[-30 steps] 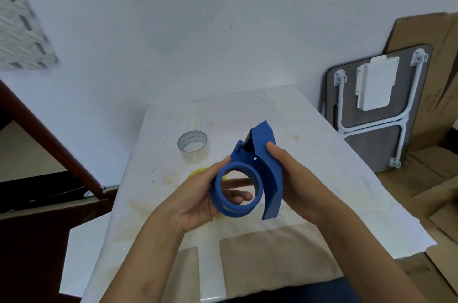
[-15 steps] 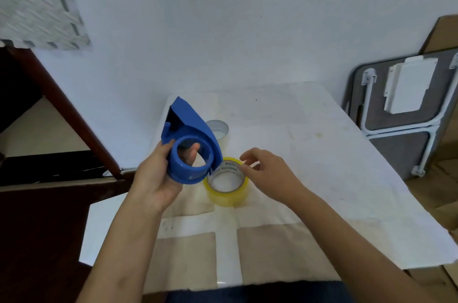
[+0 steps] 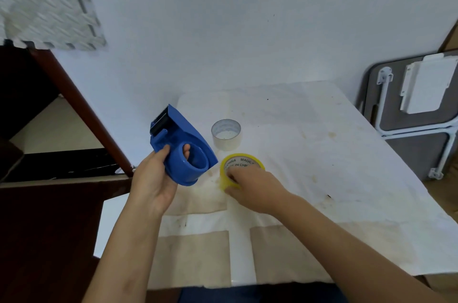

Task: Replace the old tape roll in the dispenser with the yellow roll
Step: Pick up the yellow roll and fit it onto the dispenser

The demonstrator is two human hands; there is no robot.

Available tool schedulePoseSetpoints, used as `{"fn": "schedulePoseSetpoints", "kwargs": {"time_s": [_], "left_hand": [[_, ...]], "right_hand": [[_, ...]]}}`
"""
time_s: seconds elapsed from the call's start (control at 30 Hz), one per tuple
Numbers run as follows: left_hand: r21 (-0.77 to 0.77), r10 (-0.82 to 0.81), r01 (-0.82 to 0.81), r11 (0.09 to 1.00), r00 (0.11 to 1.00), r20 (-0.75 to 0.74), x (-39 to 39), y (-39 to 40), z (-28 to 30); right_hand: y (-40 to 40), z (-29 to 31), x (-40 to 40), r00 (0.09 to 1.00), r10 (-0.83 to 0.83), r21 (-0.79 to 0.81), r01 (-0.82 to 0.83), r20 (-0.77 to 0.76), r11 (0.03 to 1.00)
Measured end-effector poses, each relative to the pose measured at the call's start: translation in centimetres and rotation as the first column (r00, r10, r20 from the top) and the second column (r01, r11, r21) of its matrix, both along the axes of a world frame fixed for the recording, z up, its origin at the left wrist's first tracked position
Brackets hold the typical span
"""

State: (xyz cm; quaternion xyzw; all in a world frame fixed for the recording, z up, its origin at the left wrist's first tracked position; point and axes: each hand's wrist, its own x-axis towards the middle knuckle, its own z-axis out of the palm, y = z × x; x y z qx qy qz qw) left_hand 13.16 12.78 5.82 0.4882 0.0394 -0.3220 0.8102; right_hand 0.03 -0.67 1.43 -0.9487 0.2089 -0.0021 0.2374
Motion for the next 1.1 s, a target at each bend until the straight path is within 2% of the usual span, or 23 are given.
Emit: {"fn": "schedulePoseSetpoints", "kwargs": {"time_s": [0.07, 0.13, 0.2, 0.27, 0.43, 0.57, 0.63, 0.83, 1.1], "left_hand": [[-0.02, -0.015, 0.015, 1.0, 1.0, -0.011, 0.0, 0.0, 0.1], [-0.037, -0.028, 0.027, 0.999, 0.999, -0.016, -0.2, -0.3, 0.2], [-0.05, -0.054, 0.054, 0.997, 0.999, -0.005, -0.5, -0.8, 0.4], [-0.054, -0.097, 0.097, 0.994, 0.995, 0.01, -0.8, -1.5, 0.4], [-0.032, -0.194, 0.196, 0.98, 0.98, 0.048, -2.0, -3.3, 0.3], [0.017, -0.267, 0.266, 0.964, 0.96, 0.083, -3.5, -4.7, 0.2], [0.038, -0.299, 0.297, 0.954, 0.95, 0.084, -4.5, -5.4, 0.1], [0.091, -0.433, 0.425, 0.901, 0.895, 0.108, -6.8, -7.2, -0.1], [0.178, -0.51, 0.483, 0.857, 0.845, 0.162, -7.2, -7.5, -0.1]], "right_hand": [[-0.9, 0.6, -0.7, 0.989, -0.074, 0.137, 0.057, 0.124, 0.989], [-2.1, 1.0, -1.7, 0.957, -0.194, 0.361, 0.107, 0.215, 0.926], [-3.0, 1.4, -3.1, 0.914, -0.309, 0.628, 0.081, 0.263, 0.774], [-3.4, 1.6, -4.5, 0.869, -0.398, 0.784, 0.019, 0.295, 0.621], [-4.2, 1.8, -6.7, 0.757, -0.567, 0.883, -0.029, 0.325, 0.468], [-4.7, 1.6, -8.1, 0.622, -0.736, 0.932, 0.027, 0.268, 0.363], [-4.8, 1.7, -8.7, 0.581, -0.768, 0.934, 0.036, 0.27, 0.356], [-4.4, 2.1, -9.8, 0.604, -0.731, 0.892, 0.07, 0.318, 0.446], [-4.6, 2.5, -9.7, 0.552, -0.757, 0.813, 0.222, 0.35, 0.538]]}}
